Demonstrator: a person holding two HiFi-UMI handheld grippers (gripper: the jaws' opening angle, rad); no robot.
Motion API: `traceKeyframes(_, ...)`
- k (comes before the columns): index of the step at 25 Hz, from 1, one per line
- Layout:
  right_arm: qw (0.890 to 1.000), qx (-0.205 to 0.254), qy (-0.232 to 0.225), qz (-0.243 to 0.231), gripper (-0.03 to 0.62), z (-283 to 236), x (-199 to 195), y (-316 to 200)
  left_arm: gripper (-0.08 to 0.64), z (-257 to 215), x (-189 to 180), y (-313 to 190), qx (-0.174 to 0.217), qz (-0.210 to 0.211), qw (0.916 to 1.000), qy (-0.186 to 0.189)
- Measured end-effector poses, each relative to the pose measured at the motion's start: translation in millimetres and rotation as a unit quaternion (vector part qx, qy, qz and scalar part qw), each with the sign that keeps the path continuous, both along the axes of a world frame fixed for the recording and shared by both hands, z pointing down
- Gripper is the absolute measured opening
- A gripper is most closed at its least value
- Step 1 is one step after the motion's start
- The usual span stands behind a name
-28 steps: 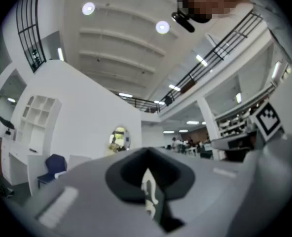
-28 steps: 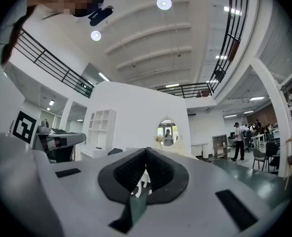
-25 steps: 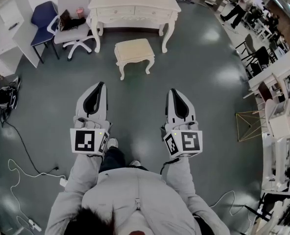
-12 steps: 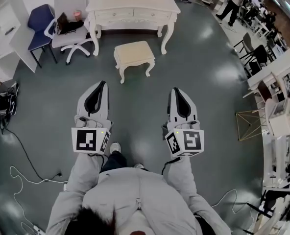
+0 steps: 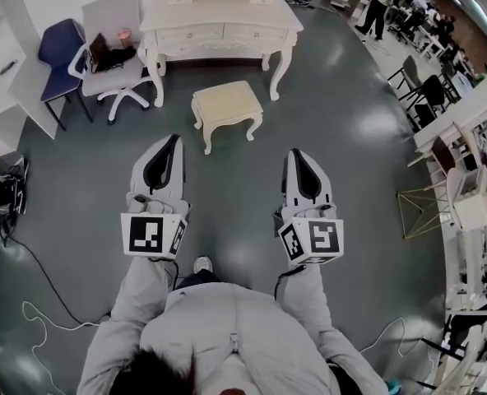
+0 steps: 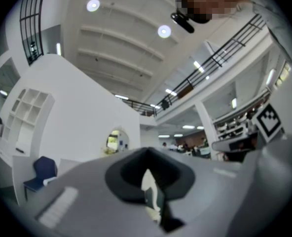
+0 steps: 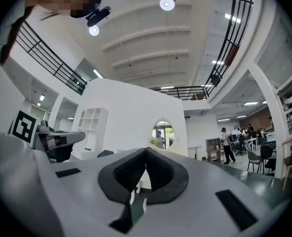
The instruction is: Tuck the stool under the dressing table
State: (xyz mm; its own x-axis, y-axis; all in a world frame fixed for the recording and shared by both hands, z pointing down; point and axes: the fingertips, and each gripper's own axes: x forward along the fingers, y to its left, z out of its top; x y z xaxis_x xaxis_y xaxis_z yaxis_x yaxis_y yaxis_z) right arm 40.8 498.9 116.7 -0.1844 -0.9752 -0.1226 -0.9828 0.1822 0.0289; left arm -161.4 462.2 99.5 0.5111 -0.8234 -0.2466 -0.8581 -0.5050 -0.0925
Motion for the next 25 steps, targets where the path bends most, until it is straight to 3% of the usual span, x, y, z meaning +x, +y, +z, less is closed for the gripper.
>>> traceKeyframes(11,1.000,0.003,0.002,0.029,0.003,2,-26,-51,0.008,3,-37,-61,0.000,0.012,0.9999,0.006)
traceKeyframes(18,0.999,-0.003,0.002,0.036,0.003,8,-16,-87,0.008,12,-27,-98,-0.005,0.021,0.9997,0.008)
traceKeyframes(25,1.000,-0.004,0.003,0.017,0.003,8,0,-150,0.008,12,-14,-153,-0.005,0.003,0.9999,0.009)
